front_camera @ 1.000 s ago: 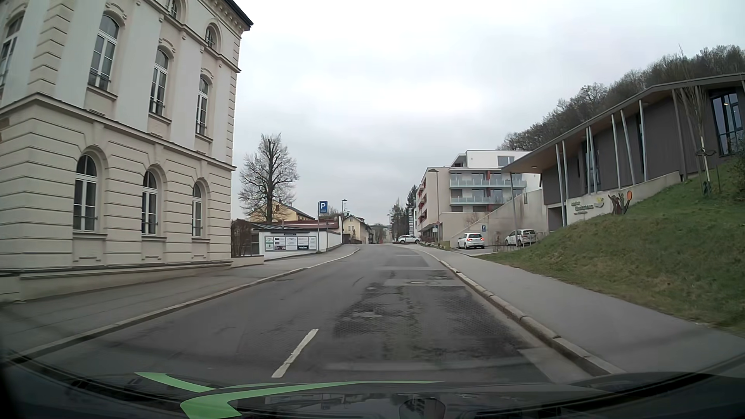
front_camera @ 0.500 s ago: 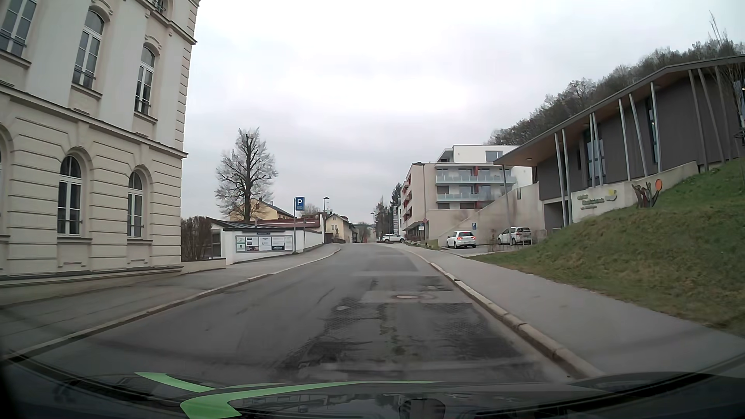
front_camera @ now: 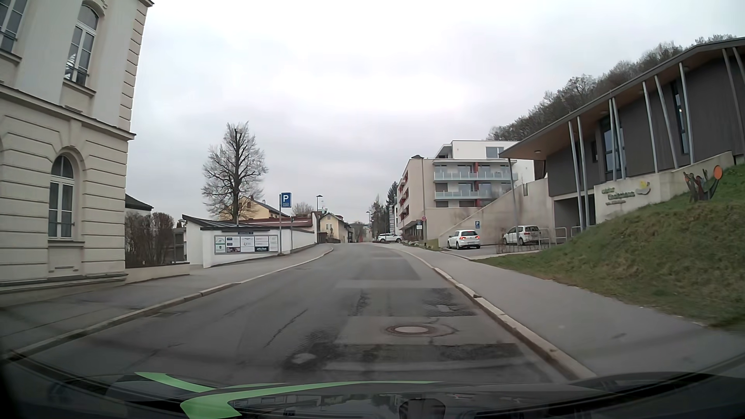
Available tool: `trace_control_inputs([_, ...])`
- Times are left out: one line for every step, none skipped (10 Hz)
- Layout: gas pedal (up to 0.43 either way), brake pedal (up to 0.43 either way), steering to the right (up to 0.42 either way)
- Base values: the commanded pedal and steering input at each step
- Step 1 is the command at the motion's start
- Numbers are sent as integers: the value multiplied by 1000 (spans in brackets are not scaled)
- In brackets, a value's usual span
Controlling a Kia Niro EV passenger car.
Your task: Follow the waypoints while adhering to traffic rules and regulations
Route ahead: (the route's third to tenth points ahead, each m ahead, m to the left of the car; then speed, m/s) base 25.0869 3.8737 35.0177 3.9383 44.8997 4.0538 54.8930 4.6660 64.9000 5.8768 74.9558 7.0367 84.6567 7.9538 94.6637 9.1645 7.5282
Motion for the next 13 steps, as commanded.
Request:
trace_control_inputs([189, 0, 4])
trace_control_inputs([189, 0, 4])
trace_control_inputs([189, 0, 3])
trace_control_inputs([189, 0, 2])
trace_control_inputs([138, 0, 2])
trace_control_inputs([0, 0, 2])
trace_control_inputs([0, 0, 1])
trace_control_inputs([0, 0, 0])
trace_control_inputs([0, 0, 0])
trace_control_inputs([0, 0, 0])
trace_control_inputs([0, 0, -1])
trace_control_inputs([0, 0, -1])
trace_control_inputs([0, 0, -2])
